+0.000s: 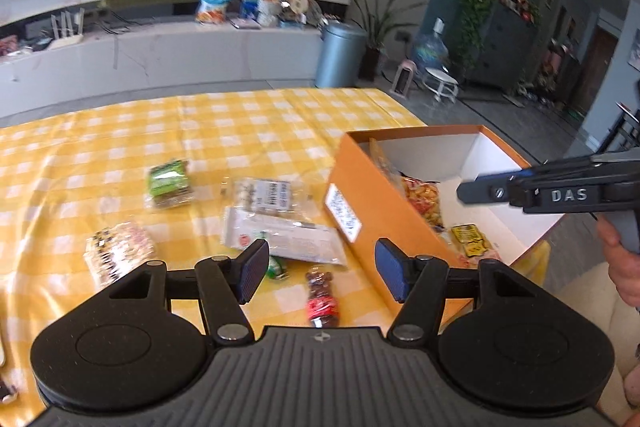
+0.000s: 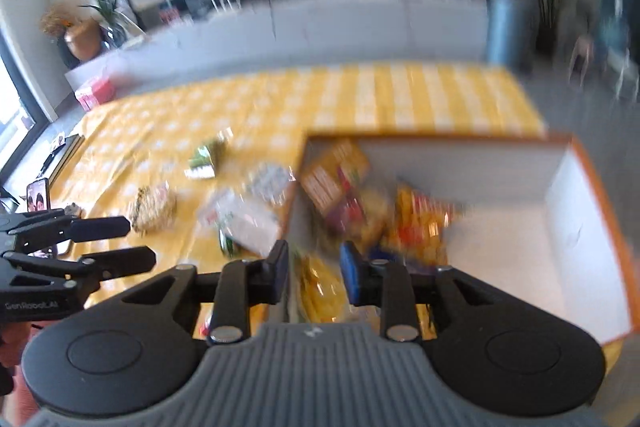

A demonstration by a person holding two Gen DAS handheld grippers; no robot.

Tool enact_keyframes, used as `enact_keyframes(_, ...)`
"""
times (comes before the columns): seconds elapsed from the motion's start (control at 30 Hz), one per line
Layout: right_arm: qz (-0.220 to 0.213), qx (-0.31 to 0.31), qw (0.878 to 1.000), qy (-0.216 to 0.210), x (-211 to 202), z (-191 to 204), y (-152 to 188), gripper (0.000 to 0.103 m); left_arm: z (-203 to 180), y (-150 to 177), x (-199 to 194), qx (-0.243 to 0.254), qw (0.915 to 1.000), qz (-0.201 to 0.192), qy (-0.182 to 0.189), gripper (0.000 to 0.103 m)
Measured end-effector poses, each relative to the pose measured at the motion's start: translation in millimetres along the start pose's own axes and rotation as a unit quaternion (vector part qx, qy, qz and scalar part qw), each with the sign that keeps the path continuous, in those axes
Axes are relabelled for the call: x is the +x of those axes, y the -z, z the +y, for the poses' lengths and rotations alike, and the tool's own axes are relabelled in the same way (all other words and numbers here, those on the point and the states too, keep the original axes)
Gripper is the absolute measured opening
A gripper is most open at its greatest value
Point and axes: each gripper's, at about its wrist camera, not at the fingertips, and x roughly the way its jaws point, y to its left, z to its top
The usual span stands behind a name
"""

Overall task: Organize snacks
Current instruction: 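Move both open tools back toward the remaining snacks on the table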

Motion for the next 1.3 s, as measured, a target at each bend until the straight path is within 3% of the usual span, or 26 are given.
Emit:
enact_keyframes(0.13,-0.071,-0.038,0.997,0.007,-9,36,14,0.028,14,18,-10,-0.004,0.9997,0.001,-0.023,0.072)
enact_keyframes(0.27,-0.104,-0.026,0.994,-0.005,-4,64,25,0.029,29,32,-20,-0.029,0.9985,-0.012,-0.046,0.072)
enact_keyframes(0.57,-0.074,-0.026,0.997,-0.001,43,111,66,0.034,46,48,-20,-0.044,0.9958,-0.011,-0.08,0.073)
enact_keyframes(0.7,-0.057,-0.023,0.998,-0.001,60,114,70,0.045,55,51,-16,-0.058,0.9939,-0.015,-0.093,0.088)
enact_keyframes(1.03,-0.054,-0.026,0.998,0.027,97,109,40,0.048,99,35,6,-0.154,0.9787,0.002,-0.136,0.091)
enact_keyframes(1.3,-0.05,-0.03,0.998,0.04,133,115,15,0.048,122,18,34,-0.202,0.9662,0.004,-0.161,0.092)
